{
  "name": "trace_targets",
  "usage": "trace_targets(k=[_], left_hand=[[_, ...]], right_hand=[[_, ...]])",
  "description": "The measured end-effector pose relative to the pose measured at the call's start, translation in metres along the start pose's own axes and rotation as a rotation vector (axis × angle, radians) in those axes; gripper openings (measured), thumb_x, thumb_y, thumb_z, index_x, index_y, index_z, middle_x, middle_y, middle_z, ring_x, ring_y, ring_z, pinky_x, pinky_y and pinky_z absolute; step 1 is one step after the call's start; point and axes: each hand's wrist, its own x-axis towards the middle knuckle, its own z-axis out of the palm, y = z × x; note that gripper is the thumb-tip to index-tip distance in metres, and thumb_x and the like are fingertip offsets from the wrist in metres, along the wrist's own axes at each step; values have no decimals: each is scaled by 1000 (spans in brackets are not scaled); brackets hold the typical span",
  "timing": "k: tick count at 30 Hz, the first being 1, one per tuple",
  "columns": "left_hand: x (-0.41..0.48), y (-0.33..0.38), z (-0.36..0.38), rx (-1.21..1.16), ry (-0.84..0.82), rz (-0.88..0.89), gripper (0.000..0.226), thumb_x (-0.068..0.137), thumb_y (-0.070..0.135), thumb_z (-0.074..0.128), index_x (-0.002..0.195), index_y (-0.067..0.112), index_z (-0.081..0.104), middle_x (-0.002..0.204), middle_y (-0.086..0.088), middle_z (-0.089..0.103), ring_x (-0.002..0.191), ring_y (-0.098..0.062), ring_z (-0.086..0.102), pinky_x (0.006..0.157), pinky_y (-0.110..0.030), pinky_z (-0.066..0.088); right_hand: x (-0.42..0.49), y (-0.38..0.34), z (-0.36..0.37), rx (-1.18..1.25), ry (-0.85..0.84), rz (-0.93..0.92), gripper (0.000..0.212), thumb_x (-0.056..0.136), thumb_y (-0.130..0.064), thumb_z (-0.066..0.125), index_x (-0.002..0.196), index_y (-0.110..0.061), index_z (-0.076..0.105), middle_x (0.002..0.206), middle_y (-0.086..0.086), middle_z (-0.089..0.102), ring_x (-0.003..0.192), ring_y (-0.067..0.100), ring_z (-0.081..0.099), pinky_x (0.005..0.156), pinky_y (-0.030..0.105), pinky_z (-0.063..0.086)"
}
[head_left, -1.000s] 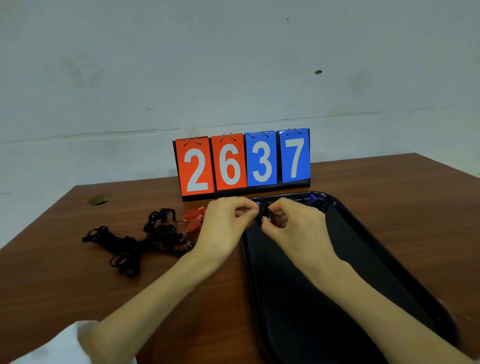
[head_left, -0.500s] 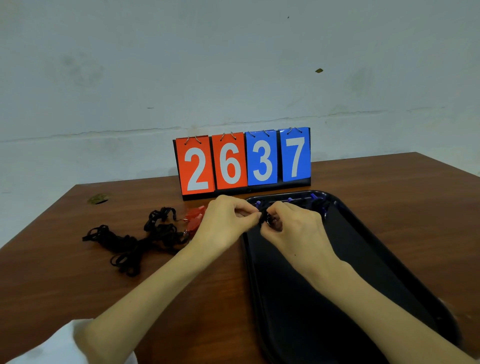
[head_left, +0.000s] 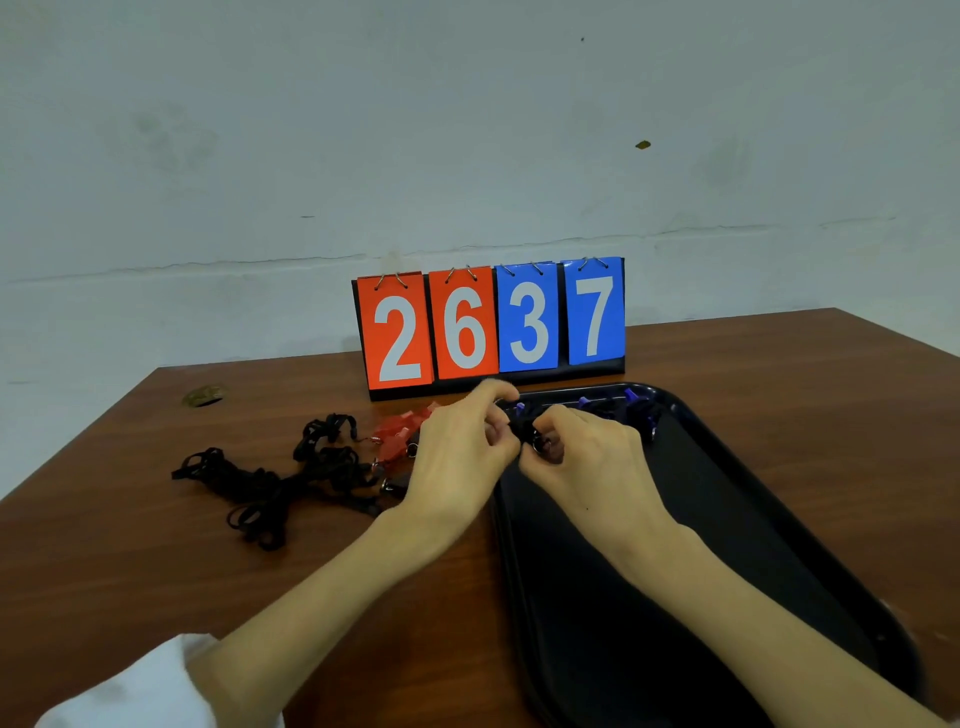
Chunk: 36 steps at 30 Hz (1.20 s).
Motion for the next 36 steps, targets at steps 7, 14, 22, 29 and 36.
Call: trace_targets(k=[7, 14, 22, 29, 36], left_hand=[[11, -1, -5, -666, -11, -400, 38, 82, -2, 62, 110, 18, 46, 82, -3, 68, 74, -14, 64, 70, -21, 51], [17, -8, -11, -468, -108, -239, 13, 81, 1, 66, 87, 12, 67, 87, -5, 68, 68, -15, 66, 69, -23, 55], [15, -8, -14, 10, -171, 112, 21, 85, 13, 65, 106, 16, 70, 98, 7, 66, 92, -4, 61, 85, -17, 49], [15, -10, -11, -63, -85, 100, 13, 83, 8, 65, 90, 18, 69, 98, 6, 65, 92, -4, 60, 79, -12, 49], [12, -8, -6, -90, -132, -3, 9, 90, 10, 57, 91, 18, 61, 93, 8, 65, 94, -8, 62, 86, -28, 52]], right_hand=[[5, -1, -6, 176, 11, 203, 17, 78, -25, 71, 91, -14, 68, 75, -7, 67, 66, 2, 60, 72, 18, 53], [2, 2, -6, 153, -11, 188, 17, 80, -28, 69, 91, -15, 67, 76, -7, 66, 66, 3, 59, 69, 15, 51], [4, 4, -6, 134, -17, 204, 18, 80, -27, 69, 94, -15, 66, 80, -7, 66, 68, 1, 57, 71, 11, 47], [4, 5, -4, 113, -25, 148, 19, 81, -26, 69, 94, -13, 66, 78, -5, 67, 67, 3, 58, 70, 12, 49], [2, -1, -2, 29, -55, 38, 16, 82, -28, 66, 86, -13, 64, 73, -2, 65, 64, 10, 60, 64, 29, 54]])
